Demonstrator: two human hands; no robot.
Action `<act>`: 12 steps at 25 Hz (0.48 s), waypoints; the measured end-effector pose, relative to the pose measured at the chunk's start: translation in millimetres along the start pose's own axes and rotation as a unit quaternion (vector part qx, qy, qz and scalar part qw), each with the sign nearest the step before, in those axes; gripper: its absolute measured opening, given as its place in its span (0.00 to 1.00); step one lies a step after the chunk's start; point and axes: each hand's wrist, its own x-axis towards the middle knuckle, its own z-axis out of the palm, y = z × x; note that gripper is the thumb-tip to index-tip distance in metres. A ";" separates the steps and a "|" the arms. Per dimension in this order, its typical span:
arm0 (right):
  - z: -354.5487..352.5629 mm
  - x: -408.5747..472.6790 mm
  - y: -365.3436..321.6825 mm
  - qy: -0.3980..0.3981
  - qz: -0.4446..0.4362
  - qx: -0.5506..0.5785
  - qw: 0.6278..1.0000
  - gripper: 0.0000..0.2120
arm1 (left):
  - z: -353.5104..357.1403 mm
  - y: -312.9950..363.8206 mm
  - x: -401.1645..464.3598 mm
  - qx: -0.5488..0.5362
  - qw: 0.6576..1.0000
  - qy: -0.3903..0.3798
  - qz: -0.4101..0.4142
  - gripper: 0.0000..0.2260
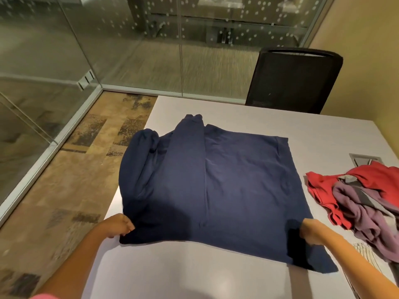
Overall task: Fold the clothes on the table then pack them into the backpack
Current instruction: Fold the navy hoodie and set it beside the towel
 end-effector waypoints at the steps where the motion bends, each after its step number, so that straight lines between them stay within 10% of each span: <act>1: -16.3 -3.2 -13.5 0.015 -0.036 0.014 0.999 0.18 | -2.9 8.9 1.9 -0.034 0.999 0.017 0.007 0.12; 12: -139.0 23.4 -231.5 0.115 -0.214 0.377 0.894 0.03 | -32.8 102.2 78.9 -0.018 0.960 0.179 0.215 0.13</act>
